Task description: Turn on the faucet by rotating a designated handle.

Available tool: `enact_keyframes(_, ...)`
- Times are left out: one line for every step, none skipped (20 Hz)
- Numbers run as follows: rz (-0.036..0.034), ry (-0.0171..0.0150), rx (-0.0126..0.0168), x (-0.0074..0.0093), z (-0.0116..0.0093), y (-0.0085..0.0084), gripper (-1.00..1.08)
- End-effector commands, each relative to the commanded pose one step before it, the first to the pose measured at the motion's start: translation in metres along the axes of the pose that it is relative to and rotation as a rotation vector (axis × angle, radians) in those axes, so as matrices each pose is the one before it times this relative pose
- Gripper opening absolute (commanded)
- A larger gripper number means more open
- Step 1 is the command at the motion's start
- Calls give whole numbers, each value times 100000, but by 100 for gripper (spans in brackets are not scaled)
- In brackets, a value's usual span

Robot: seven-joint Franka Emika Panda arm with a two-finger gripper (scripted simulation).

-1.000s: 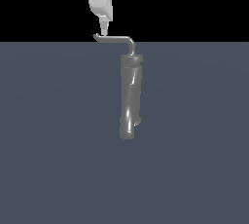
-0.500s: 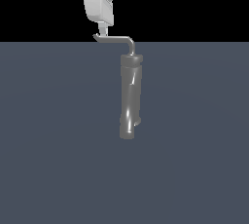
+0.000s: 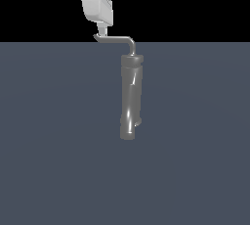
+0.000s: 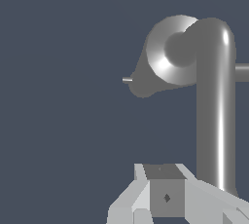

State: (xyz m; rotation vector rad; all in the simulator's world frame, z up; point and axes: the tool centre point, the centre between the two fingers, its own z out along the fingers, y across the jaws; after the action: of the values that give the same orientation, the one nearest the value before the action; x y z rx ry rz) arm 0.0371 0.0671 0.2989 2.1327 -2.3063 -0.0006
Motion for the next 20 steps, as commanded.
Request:
enact_keyframes(-10, -1, 17, -48, -2, 687, -100)
enact_keyframes(0, 0, 0, -17, 1, 276, -100)
enact_keyframes(0, 0, 0, -17, 1, 278, -100)
enact_keyframes(0, 0, 0, -17, 1, 279, -100)
enact_keyframes(0, 0, 0, -18, 1, 280, -100)
enact_keyframes(0, 0, 0, -18, 1, 281, -100)
enact_keyframes(0, 0, 0, -18, 1, 282, -100)
enact_keyframes(44, -4, 21, 8, -11, 284, -100)
enact_keyframes(0, 0, 0, -18, 1, 284, -100)
enact_keyframes(0, 0, 0, -18, 1, 285, -100)
enact_keyframes(0, 0, 0, -18, 1, 286, -100)
enact_keyframes(0, 0, 0, -18, 1, 287, -100)
enact_keyframes(0, 0, 0, -19, 1, 288, -100)
enact_keyframes(0, 0, 0, -19, 1, 290, -100)
enact_keyframes(0, 0, 0, -19, 0, 291, -100)
enact_keyframes(0, 0, 0, -19, 0, 292, -100)
enact_keyframes(0, 0, 0, -19, 0, 293, -100)
enact_keyframes(46, 8, 13, 3, -6, 292, -100)
enact_keyframes(0, 0, 0, -20, -1, 295, -100)
enact_keyframes(0, 0, 0, -20, -1, 296, -100)
